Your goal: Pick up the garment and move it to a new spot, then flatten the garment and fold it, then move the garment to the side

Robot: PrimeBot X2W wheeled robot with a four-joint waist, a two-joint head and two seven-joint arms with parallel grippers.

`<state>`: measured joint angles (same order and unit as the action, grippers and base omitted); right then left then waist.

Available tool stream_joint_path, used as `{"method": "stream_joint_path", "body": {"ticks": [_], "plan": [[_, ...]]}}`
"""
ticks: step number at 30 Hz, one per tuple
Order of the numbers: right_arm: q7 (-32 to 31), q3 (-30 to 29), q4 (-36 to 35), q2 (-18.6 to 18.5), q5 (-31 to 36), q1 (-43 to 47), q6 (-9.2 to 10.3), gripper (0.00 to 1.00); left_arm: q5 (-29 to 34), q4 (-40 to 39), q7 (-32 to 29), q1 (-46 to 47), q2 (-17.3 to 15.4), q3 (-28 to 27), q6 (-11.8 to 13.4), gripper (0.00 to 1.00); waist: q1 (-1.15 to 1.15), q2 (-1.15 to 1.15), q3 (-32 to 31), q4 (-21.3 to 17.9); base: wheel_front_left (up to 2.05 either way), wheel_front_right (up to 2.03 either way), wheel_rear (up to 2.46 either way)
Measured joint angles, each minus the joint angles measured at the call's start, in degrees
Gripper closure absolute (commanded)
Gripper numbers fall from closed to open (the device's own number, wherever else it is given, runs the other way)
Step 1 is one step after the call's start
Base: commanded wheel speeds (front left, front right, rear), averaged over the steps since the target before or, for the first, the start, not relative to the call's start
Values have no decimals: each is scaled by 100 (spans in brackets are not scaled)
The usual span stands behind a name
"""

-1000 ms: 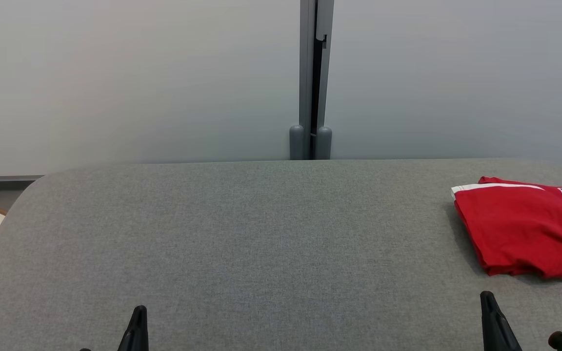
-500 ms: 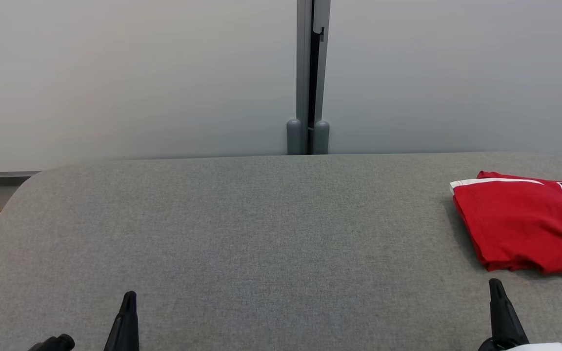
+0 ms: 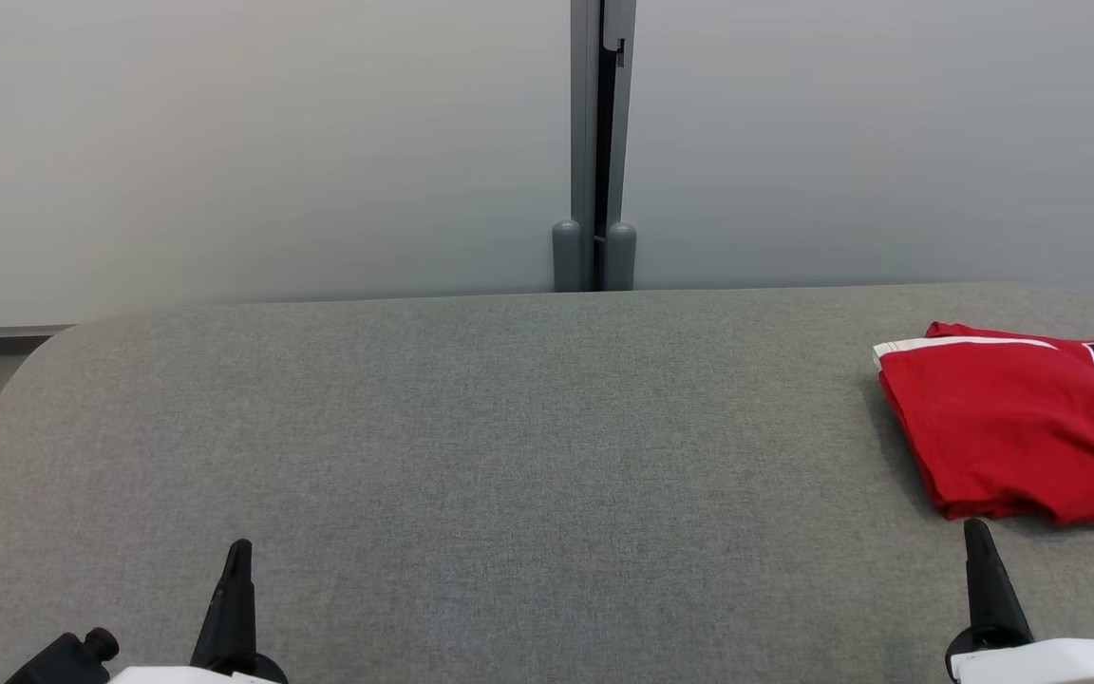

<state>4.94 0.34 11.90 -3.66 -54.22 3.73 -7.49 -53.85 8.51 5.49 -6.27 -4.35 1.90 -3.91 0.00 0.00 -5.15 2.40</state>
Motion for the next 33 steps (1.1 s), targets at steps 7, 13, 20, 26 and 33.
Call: {"method": "stream_joint_path", "body": {"ticks": [7,13,20,26,33], "plan": [[-118,-59,23,-9,-477,-106,0,100,-486,71,-104,122,-7,-64,-35,100,0,0,49,-22,0,0,0],[-214,-118,36,-11,-857,-198,0,100,-889,125,-203,240,-11,-114,-64,100,0,0,90,-40,0,0,0],[-328,-165,55,-13,-1287,-300,0,100,-1336,175,-316,369,-14,-179,-109,100,0,0,139,-62,0,0,0],[-408,-203,67,-14,-1622,-385,0,100,-1688,227,-404,464,-14,-229,-134,100,0,0,181,-81,0,0,0],[-498,-258,87,-14,-1947,-472,0,100,-2014,269,-494,571,-13,-279,-166,100,0,0,222,-100,0,0,0]]}}
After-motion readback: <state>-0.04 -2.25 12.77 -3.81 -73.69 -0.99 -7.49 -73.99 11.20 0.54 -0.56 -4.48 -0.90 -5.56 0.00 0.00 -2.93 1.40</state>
